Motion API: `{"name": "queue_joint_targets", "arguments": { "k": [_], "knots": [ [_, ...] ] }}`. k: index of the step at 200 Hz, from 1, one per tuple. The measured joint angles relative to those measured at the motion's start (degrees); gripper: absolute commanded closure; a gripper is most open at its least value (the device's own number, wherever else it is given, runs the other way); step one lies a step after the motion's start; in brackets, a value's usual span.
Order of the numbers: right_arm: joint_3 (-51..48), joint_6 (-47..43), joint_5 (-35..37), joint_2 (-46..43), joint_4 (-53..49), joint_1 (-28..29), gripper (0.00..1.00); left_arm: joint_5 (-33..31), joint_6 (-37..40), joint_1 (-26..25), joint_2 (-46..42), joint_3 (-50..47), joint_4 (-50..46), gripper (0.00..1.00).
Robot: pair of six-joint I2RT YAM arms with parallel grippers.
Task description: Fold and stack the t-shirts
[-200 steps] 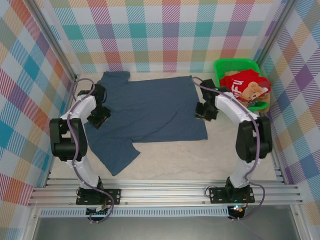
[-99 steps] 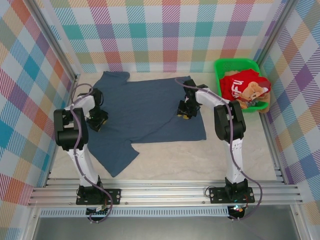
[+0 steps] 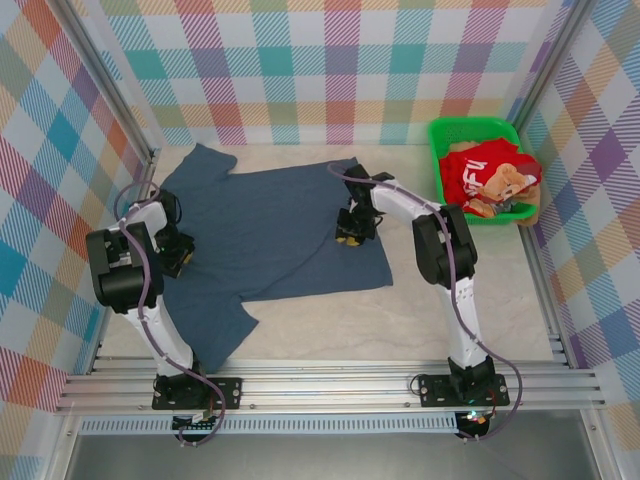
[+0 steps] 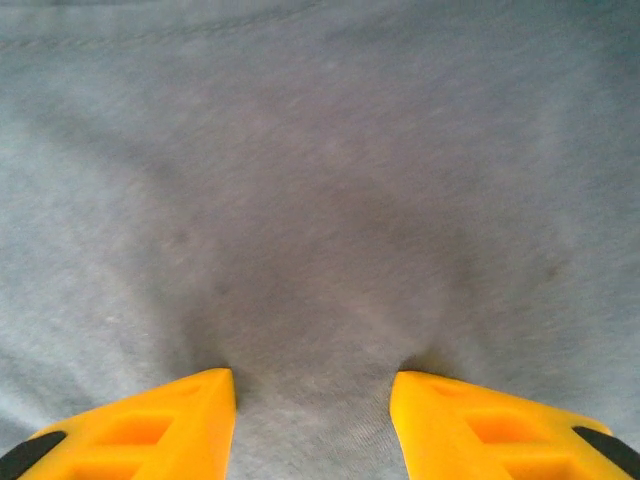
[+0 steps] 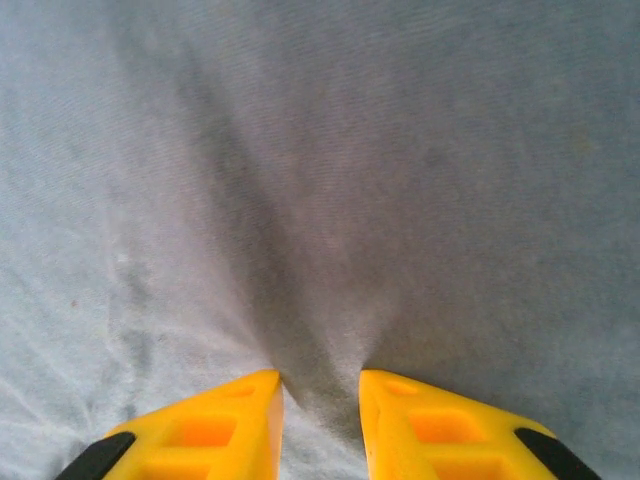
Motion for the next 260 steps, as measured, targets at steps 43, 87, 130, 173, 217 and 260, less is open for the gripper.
{"name": "queue_joint_targets", "arguments": {
  "k": [43,87,130,173,217,260],
  "knots": [
    [-0.59,0.42,0.28,-0.26,-1.55,-5.07,0.73,2.08,1.25,-4.46,6.16,9.20,-0.87,0.53],
    [-0.87,0.39,0.31,-0.57,-2.73,-11.52,0.71,4.35,1.27,-10.82,13.25,20.74,-3.04,0.51],
    [-0.46,-1.38,0.81,-1.01,-2.95,-13.27,0.62,3.52,2.71,-14.14,15.85,26.16,-3.74,0.38],
    [-6.03,-2.45,4.07,-9.73,-2.03,-12.52,0.55,-1.68,2.43,-15.50,-1.38,10.78,-5.73,0.34],
    [-17.38,-2.25,1.57,-27.15,3.37,-12.00,0.53,0.87,-1.49,-21.92,-28.11,-13.88,-9.20,0.39],
    [-39.17,-3.50,-14.45,-42.40,16.09,-9.60,0.50,7.28,-6.91,-28.46,-37.81,-34.73,-9.25,0.40]
  ]
}}
